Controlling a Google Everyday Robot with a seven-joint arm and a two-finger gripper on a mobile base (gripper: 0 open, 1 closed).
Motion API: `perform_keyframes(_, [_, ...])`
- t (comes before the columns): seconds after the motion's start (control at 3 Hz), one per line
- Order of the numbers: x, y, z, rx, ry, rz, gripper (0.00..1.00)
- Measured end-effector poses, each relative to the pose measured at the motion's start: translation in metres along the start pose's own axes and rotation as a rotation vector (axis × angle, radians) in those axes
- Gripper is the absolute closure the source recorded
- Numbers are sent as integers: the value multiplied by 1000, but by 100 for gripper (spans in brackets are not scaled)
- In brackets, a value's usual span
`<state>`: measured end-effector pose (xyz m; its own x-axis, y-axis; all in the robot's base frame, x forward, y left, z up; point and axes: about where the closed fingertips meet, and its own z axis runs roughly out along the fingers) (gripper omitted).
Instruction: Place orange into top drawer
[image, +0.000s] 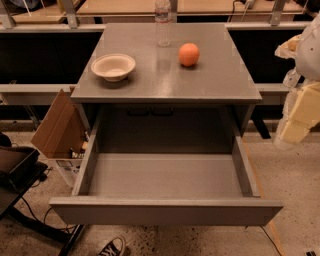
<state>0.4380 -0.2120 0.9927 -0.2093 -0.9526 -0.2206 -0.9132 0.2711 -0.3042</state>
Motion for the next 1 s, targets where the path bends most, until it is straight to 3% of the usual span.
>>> perform_keyframes(0.67, [-1, -8, 11, 11, -31, 28, 0])
perform_keyframes(1.0, [1, -40, 55, 7, -167, 119, 0])
